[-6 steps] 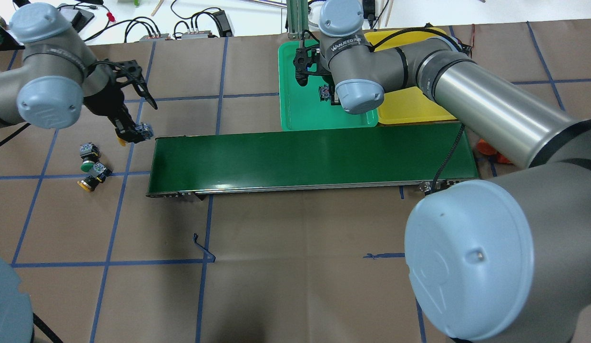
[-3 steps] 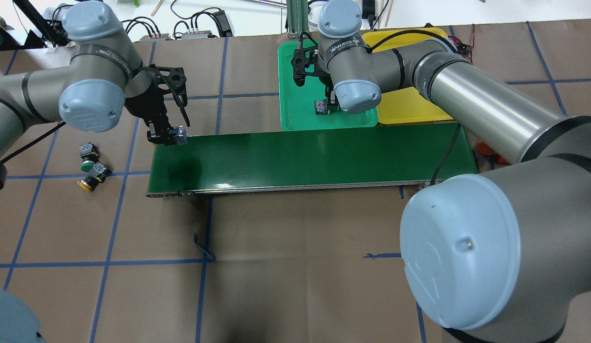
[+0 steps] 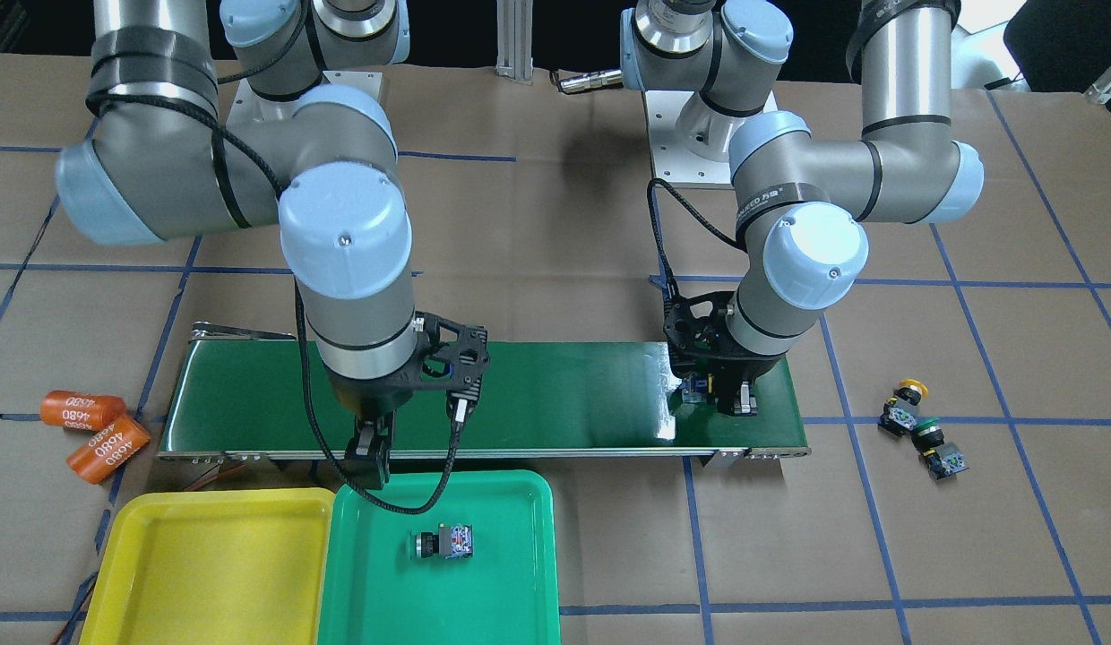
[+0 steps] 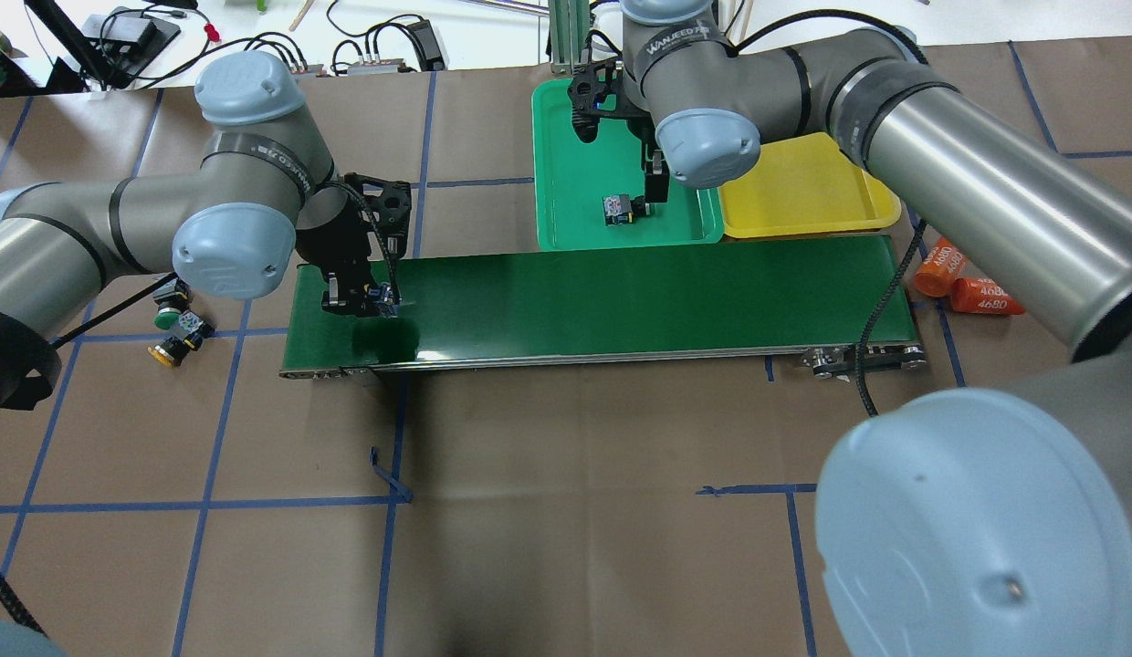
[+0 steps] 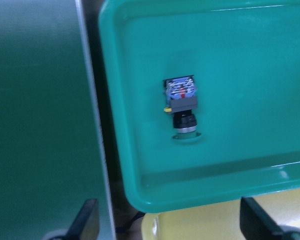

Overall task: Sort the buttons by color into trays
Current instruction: 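Grasp the yellow-cap button with the right gripper while the left returns to the pile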

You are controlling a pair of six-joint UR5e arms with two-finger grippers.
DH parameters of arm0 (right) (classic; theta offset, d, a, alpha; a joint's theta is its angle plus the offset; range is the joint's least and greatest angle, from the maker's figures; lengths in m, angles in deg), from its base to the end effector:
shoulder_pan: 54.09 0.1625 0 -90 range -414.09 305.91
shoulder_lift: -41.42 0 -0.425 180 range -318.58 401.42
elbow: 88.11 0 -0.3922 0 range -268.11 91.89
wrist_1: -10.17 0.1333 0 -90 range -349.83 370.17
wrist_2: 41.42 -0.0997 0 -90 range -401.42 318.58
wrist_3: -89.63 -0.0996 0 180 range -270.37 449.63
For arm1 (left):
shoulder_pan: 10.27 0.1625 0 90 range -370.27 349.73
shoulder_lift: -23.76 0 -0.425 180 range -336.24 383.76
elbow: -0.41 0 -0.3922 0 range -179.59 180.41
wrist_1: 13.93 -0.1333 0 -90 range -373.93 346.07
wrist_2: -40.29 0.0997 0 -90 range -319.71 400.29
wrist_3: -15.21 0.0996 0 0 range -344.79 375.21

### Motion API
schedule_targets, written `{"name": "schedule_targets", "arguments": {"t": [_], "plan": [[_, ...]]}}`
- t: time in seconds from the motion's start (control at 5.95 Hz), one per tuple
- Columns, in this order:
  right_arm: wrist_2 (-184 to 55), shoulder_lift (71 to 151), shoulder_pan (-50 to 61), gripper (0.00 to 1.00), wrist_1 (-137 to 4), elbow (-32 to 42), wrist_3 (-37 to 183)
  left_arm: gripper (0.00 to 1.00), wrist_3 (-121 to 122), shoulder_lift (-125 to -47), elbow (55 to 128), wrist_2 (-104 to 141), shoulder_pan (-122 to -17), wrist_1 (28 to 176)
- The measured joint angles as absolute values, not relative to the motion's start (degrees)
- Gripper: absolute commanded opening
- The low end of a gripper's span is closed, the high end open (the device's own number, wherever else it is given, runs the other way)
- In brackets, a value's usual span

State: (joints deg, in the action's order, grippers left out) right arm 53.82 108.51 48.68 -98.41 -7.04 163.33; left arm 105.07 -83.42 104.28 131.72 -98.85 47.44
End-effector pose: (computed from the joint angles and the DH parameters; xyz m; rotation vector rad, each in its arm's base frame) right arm 0.2655 -0.6097 0.3684 2.0660 -2.2054 0.0345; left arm -0.1170 -0.5600 0.2626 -2.1821 -2.2411 -0.0741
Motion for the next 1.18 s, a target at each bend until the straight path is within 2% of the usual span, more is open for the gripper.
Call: {"name": "schedule_targets", "arguments": {"t": [0.34, 1.01, 1.18], "plan": [[53.44, 113.24, 48.81, 1.00, -95.72, -2.82, 163.29, 0.97, 103.99, -83.00, 103.50, 131.39, -93.83, 46.18], [49.17, 115.24, 49.28, 1.00, -95.17, 1.56, 163.49, 0.97, 95.95, -83.16, 104.01, 131.27, -74.48, 41.48], [48.93, 115.30, 49.32, 1.00, -95.46, 2.32, 163.48, 0.92, 86.67, -83.91, 104.12, 131.12, -71.53, 37.33]]}}
